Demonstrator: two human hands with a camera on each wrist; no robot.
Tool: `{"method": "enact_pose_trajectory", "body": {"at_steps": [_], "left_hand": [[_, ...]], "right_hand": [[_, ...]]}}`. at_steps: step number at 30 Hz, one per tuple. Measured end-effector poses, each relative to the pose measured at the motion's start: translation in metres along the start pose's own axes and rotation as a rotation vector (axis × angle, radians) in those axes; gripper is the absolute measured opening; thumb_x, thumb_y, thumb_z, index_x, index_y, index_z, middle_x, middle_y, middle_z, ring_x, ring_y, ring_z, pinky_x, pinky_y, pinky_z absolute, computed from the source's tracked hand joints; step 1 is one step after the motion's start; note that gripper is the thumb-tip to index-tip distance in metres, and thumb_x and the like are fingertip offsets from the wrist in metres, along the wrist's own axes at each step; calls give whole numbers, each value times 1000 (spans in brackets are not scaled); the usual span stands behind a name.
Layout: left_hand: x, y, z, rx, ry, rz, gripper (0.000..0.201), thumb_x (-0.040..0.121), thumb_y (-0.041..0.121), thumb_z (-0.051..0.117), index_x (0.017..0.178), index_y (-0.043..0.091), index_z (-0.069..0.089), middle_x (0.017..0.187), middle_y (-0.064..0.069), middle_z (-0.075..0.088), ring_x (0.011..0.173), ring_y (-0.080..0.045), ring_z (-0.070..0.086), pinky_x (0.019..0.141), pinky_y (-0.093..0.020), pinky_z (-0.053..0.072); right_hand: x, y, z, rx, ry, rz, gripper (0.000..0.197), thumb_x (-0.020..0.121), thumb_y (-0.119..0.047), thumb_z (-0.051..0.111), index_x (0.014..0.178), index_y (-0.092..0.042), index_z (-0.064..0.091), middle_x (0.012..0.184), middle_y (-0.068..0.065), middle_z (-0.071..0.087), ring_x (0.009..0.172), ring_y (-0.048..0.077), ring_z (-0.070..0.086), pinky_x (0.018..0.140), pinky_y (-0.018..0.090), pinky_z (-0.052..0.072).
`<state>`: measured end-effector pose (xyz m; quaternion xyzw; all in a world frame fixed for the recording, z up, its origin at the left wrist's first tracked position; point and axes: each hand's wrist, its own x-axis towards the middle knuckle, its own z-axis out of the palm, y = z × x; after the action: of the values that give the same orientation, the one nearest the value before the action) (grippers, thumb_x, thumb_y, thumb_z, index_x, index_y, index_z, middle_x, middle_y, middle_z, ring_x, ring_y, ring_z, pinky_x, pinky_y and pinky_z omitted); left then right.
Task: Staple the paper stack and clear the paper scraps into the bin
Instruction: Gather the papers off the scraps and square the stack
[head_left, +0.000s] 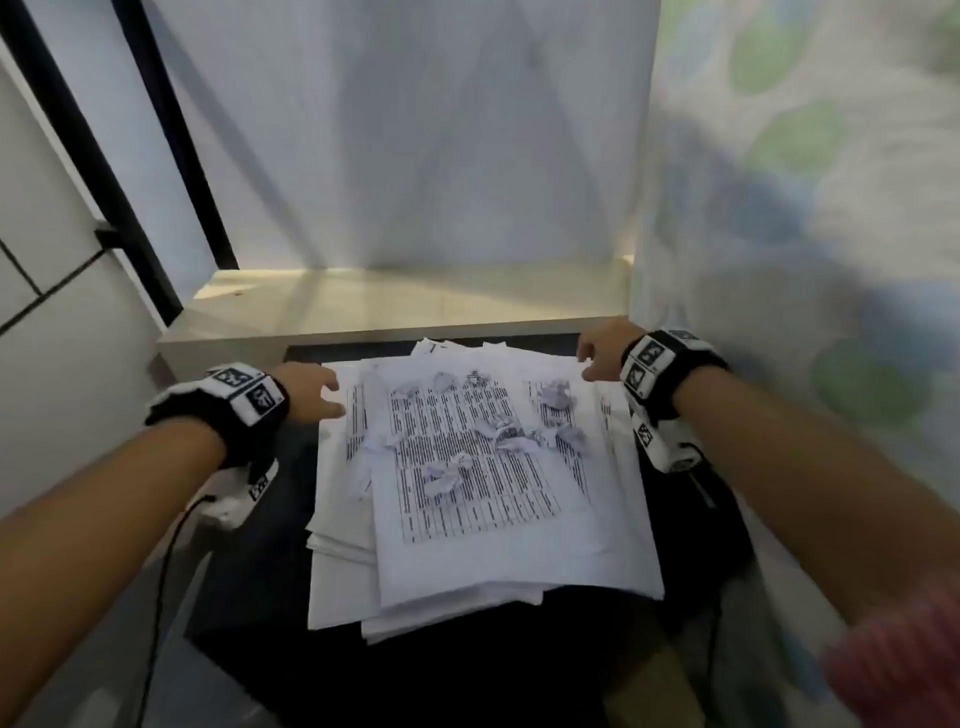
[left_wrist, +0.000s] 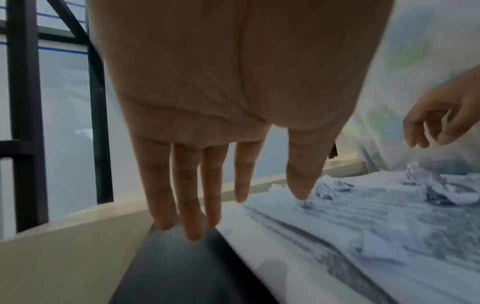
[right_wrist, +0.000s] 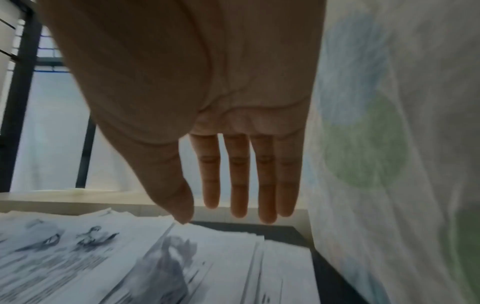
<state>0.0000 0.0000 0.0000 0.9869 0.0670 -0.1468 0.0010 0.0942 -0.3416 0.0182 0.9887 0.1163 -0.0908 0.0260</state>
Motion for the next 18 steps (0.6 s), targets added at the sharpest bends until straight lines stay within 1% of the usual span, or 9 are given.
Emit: {"method": "enact_pose_trajectory", "body": {"at_steps": [2,5,7,8,10,11,12,15,18], "left_hand": [[-4,3,11,-6,-56,-50,62,94,47,45,143,10,37,148,-9,41,136,-24,40,111,-30,33],[-7,10,23,-58,-93,-93,66,93,51,42,141,5,38,148,-11,41,135,-25,42,111,-31,35],[-9,15,25,-74,-99,-99,67,93,52,43,140,5,40,146,-12,43,133,-27,44,108,-31,36],[-10,18,24,-79,-104,-96,66,92,52,45,140,7,40,145,-12,44,133,-27,44,107,-31,36],[-8,23,24,-90,-128,-68,60,91,50,48,137,11,46,143,-10,48,131,-27,46,107,-31,36],[-6,24,23,-91,-137,-49,56,90,49,50,134,14,49,141,-9,50,129,-26,47,106,-30,36],[-5,25,23,-88,-142,-45,52,89,49,52,130,16,51,140,-9,51,129,-27,47,106,-31,37],[-3,26,22,-32,-107,-93,49,82,54,58,122,26,58,144,-15,35,132,-36,34,109,-39,32],[0,32,22,42,-69,-118,53,74,61,62,116,28,62,142,-14,23,131,-39,26,111,-45,30]], "right_hand": [[-2,-2,12,-12,-40,28,39,82,-29,67,116,-11,62,125,8,62,114,27,59,94,31,48],[0,-4,37,-51,-61,75,45,77,-38,66,114,-14,60,123,8,63,110,27,62,94,34,51],[2,-3,46,-44,-67,101,46,80,-38,62,118,-12,58,124,8,62,112,29,60,95,38,51],[0,-5,47,-66,-84,96,40,82,-34,60,117,-13,59,122,7,62,111,29,60,94,38,51],[1,-3,50,-95,-129,136,15,82,-33,60,92,-22,63,99,3,67,95,25,65,85,34,55],[5,-3,53,-82,-182,156,13,80,-36,61,77,-24,58,82,-1,63,87,24,65,80,30,56],[12,-3,56,-61,-194,149,24,78,-41,62,69,-21,53,71,-4,56,83,24,65,76,28,56],[20,-5,66,43,-155,139,43,72,-55,60,63,-14,48,71,4,57,78,27,62,75,31,55],[14,-9,65,126,-116,123,43,75,-53,60,59,-17,42,61,2,45,69,24,51,61,28,42]]}}
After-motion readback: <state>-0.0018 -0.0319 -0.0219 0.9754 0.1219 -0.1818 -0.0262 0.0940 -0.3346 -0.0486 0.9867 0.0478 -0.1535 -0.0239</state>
